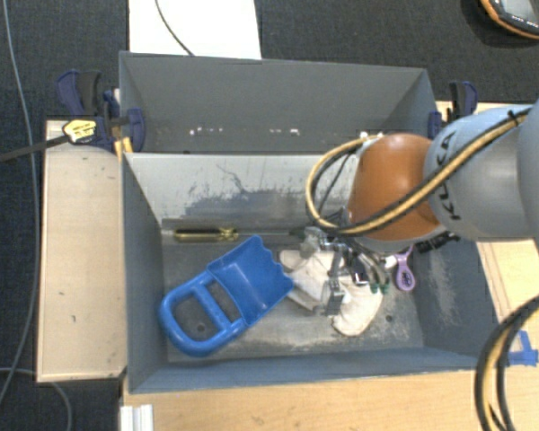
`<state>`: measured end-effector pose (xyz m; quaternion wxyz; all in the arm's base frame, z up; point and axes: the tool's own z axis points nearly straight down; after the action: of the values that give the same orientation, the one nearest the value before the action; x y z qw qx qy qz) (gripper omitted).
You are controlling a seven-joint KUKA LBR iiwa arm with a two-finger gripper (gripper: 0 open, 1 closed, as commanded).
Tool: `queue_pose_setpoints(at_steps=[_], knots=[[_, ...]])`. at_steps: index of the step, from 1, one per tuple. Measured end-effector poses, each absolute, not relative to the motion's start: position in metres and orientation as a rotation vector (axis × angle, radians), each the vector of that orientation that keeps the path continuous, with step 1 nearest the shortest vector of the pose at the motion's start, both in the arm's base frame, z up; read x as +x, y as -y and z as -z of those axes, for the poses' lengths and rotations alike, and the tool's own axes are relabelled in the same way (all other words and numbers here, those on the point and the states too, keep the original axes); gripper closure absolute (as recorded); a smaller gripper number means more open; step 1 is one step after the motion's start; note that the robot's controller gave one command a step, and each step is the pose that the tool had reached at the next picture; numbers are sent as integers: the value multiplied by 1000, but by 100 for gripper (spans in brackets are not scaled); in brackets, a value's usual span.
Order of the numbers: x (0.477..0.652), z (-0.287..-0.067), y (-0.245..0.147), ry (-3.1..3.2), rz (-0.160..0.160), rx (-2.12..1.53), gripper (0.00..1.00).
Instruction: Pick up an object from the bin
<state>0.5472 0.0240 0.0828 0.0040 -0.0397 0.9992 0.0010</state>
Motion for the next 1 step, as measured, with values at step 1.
queue_pose_setpoints(at_steps=[1], knots=[[585, -70, -18, -3095, -3, -433, 0]])
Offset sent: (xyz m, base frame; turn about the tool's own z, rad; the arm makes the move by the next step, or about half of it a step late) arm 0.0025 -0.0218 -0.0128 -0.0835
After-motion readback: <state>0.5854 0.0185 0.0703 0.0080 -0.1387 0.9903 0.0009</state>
